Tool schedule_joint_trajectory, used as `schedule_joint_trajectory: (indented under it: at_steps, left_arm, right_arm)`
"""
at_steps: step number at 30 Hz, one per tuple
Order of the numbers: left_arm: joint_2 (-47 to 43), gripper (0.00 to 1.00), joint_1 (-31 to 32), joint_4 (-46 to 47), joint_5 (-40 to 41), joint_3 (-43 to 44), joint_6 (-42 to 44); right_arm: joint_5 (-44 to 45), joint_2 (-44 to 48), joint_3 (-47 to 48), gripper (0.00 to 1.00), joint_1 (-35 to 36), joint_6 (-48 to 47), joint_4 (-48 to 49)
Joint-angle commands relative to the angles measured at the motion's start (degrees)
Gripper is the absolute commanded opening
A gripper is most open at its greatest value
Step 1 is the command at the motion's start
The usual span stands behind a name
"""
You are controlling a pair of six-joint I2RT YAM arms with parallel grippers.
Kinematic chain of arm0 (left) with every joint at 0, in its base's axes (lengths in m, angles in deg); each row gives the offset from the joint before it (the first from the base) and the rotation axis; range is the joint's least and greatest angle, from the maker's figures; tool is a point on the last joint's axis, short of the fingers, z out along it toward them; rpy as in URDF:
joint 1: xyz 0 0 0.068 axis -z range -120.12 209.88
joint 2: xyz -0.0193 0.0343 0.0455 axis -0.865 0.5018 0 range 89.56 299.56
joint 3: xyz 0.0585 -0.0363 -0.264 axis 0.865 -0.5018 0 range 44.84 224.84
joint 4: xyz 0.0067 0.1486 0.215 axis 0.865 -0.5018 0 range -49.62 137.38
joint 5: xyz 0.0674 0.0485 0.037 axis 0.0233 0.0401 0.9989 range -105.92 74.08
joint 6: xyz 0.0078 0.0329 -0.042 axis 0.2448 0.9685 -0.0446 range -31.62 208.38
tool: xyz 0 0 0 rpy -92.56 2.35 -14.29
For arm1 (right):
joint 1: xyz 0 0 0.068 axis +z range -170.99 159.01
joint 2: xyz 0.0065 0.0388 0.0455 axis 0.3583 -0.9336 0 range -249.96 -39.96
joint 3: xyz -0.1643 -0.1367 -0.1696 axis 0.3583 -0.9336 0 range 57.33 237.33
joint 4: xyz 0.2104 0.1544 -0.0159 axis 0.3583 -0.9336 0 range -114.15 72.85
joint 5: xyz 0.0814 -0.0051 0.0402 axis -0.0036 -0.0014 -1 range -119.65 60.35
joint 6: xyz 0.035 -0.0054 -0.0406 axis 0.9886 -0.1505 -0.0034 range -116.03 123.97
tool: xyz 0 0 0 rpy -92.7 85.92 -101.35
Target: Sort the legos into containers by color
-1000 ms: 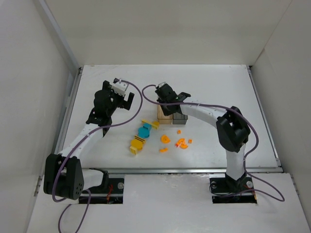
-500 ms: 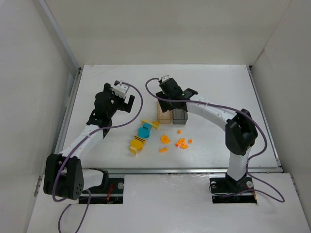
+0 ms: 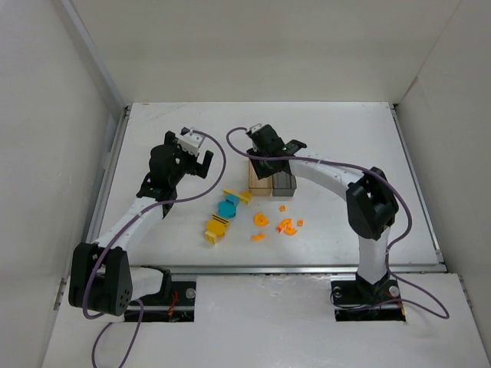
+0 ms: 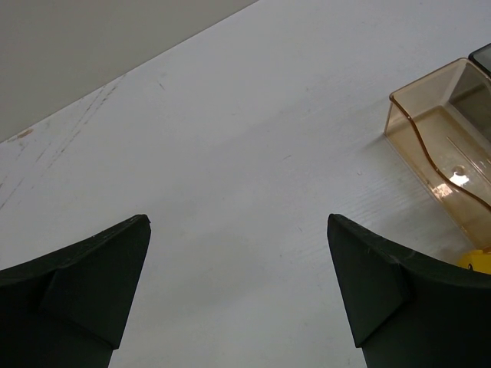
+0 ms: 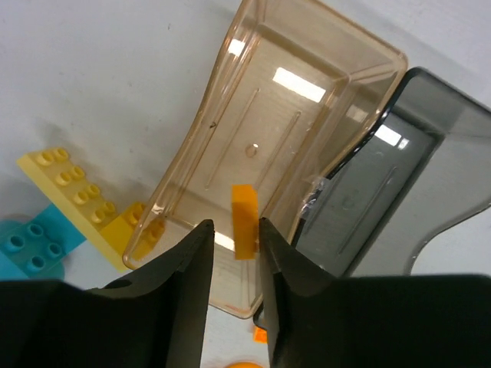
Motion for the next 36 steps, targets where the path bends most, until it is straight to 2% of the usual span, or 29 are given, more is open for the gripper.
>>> schedule_joint_trajectory:
  at_steps: [1, 3, 5, 7, 8, 14, 16, 18, 20, 23, 25, 26, 28, 29, 30, 32, 34, 36]
  left_arm:
    - [-1.8, 0.99, 0.2, 2.1, -1.0, -0.5, 0.0]
    - [-1.8, 0.99, 0.2, 2.1, -1.0, -0.5, 0.0]
    - [-1.8, 0.99, 0.2, 2.1, -1.0, -0.5, 0.0]
    - [-1.8, 0.99, 0.2, 2.1, -1.0, -0.5, 0.0]
    - [-1.8, 0.99, 0.2, 2.1, -1.0, -0.5, 0.0]
    - [-1.8, 0.99, 0.2, 2.1, -1.0, -0.5, 0.0]
    - [-1.8, 0.99, 0.2, 1.6, -1.0, -0.5, 0.0]
    - [-1.8, 0.99, 0.2, 1.6, -1.0, -0.5, 0.0]
    - [-1.8, 0.99, 0.2, 1.6, -1.0, -0.5, 0.0]
    - [-1.8, 0.99, 0.2, 1.6, -1.0, -0.5, 0.0]
    - [-1.8, 0.99, 0.2, 1.6, -1.0, -0.5, 0.0]
    - [-1.8, 0.99, 0.2, 2.1, -1.0, -0.5, 0.0]
    - [-1.3, 0.99, 0.2, 2.1, -1.6, -0.5, 0.0]
    - [-1.2, 0.99, 0.2, 2.1, -1.6, -0.5, 0.0]
    - [-1.2, 0.99, 0.2, 2.1, -1.6, -0.5, 0.0]
    - [-1.2, 0.99, 0.2, 2.1, -1.6, -0.5, 0.0]
    - [-1.2, 0.99, 0.2, 2.1, -2.1, -1.1, 0.0]
    - [-1.2, 0.99, 0.2, 2.1, -2.1, -1.1, 0.0]
  right_arm:
    - [-2.1, -0.6, 3.6, 0.33, -0.1, -0.4, 0.2]
    - [-2.1, -1.1, 4.2, 0.28, -0.1, -0.4, 0.2]
    - [-2.1, -1.6, 4.2, 0.29, -0.1, -0.4, -0.4]
    - [-2.1, -2.1, 4.2, 0.37, -0.1, -0.4, -0.4]
    - [-2.1, -2.1, 4.2, 0.47, -0.1, -0.4, -0.4]
    - [0.1, 0.8, 4.2, 0.47, -0.1, 0.4, -1.6]
    - [0.1, 4.1, 2.4, 0.52, -0.6, 1.3, -0.6]
    - [-2.1, 10.1, -2.5, 0.61, -0.6, 2.6, 1.0]
    - [-2.1, 13.8, -5.9, 1.00, -0.6, 3.2, 1.6]
    - [-2.1, 18.0, -11.3, 1.00, -0.6, 4.6, -0.9]
    - [-2.8, 20.6, -15.8, 0.92, -0.6, 7.1, -1.4]
    - [-3.6, 21.5, -17.6, 0.76, -0.6, 7.8, -1.4]
    - [-4.9, 22.9, -22.2, 0.58, -0.6, 9.0, -0.7]
    - [-4.9, 22.9, -23.4, 0.41, -0.6, 10.8, -0.7]
    - [-4.4, 22.9, -24.1, 0.36, -0.6, 11.8, -0.7]
    - [-4.4, 20.2, -25.3, 0.34, 0.0, 14.2, -0.7]
    - [-2.9, 18.6, -26.0, 0.51, 0.6, 15.3, 0.8]
    - [-1.4, 16.2, -26.0, 0.54, 1.1, 16.0, 0.8]
